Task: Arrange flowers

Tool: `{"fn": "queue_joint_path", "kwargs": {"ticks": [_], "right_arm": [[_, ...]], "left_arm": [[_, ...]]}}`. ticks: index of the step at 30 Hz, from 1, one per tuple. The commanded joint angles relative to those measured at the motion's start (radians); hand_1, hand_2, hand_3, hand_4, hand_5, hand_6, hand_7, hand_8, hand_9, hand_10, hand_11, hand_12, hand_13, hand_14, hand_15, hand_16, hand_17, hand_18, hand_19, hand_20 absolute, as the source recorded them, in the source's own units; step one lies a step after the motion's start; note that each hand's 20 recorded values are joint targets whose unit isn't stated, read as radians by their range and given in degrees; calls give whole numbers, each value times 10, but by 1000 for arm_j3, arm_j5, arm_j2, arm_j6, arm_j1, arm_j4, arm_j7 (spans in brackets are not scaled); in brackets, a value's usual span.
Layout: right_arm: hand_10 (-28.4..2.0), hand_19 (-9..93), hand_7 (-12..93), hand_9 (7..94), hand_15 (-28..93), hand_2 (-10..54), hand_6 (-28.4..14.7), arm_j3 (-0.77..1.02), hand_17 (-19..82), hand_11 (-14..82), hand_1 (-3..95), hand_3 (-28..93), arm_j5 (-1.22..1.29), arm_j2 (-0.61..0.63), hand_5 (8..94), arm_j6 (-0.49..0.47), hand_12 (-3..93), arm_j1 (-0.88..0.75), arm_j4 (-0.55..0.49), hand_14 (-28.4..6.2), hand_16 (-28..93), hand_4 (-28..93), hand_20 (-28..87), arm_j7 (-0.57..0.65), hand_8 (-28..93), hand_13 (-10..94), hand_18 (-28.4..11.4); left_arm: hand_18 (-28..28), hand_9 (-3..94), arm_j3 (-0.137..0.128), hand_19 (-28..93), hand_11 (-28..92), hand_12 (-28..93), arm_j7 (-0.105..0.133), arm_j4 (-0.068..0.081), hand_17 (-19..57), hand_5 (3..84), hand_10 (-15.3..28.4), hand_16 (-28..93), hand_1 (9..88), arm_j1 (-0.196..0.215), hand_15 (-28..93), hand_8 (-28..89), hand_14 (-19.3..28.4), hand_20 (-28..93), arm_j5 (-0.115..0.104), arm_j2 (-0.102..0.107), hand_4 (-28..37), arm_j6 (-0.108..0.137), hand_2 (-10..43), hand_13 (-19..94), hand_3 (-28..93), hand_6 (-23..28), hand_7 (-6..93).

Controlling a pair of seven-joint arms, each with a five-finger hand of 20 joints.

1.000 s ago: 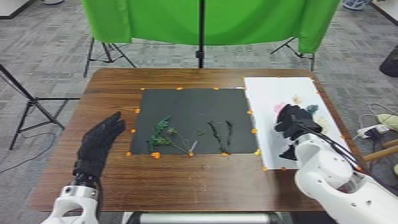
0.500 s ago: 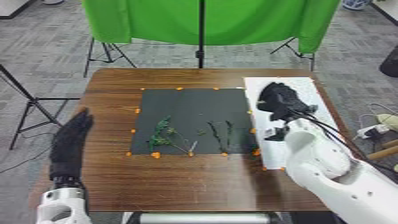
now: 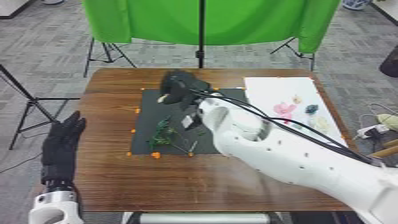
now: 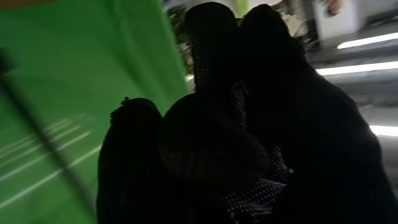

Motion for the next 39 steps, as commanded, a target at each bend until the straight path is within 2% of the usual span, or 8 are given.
{"fn": "queue_joint_path", "kwargs": {"ticks": [1,10,14,19,22,25,35,39], "right_arm": [[-87,932,213,918,610,-95,-5,-79,704,72,642,513,3,-147,797,-38,398,49,110,-11,332,-142,620,-10,123,937,-92],[-90,932,187,896,600,-95,-4,-105,697,66,624,509,-50,-213,768,-113,393,53,246,-11,342,-137,615,9,95,936,-92],[-91,932,166,873,590,-95,1,-106,694,64,620,486,-78,-212,740,-172,386,45,257,-12,352,-125,604,20,85,934,-91],[-93,932,158,848,582,-95,17,-119,685,71,603,474,-87,-203,693,-172,377,40,255,-15,355,-121,596,34,45,926,-95],[-94,932,158,840,583,-95,19,-121,684,78,597,483,-86,-197,683,-194,373,40,244,-15,355,-127,591,41,17,925,-94],[-97,932,156,824,581,-95,26,-115,680,100,569,516,-84,-192,653,-210,355,38,230,-15,356,-140,587,48,-90,924,-93],[-125,932,131,783,569,-95,26,-60,678,179,492,624,-63,-148,571,-246,257,43,155,-19,356,-190,569,62,-100,922,-94],[-131,932,125,776,561,-95,21,40,675,196,476,628,-78,-44,549,-202,221,-3,7,-21,355,-194,558,100,-97,920,-93]], "left_arm": [[91,406,27,6,75,105,-1,1,18,433,129,32,158,6,63,-52,127,165,-15,7,-283,-8,157,266,606,53,40],[90,405,31,6,78,106,-6,13,19,428,132,31,154,-18,64,-51,128,165,-15,12,-283,-25,166,267,609,55,42],[91,405,29,7,80,108,-10,16,18,428,133,33,154,-22,65,-50,129,165,-12,12,-283,-32,151,268,609,57,44],[93,404,31,6,83,111,-16,18,18,426,133,35,150,-27,66,-49,131,166,-7,11,-283,-40,123,270,615,56,46],[94,404,32,6,84,113,-16,20,17,426,133,37,147,-29,67,-49,132,166,-5,11,-283,-45,118,272,620,56,46],[94,405,32,6,87,115,-19,21,18,426,133,38,145,-30,68,-49,134,166,-3,10,-283,-50,112,275,623,57,45],[96,406,30,6,92,118,-20,18,17,426,132,42,145,-20,71,-49,139,166,4,5,-283,-56,89,282,633,57,48],[97,405,38,6,93,120,-30,21,16,426,132,42,144,-25,70,-49,139,166,13,-1,-283,-71,79,282,641,57,48]]}}
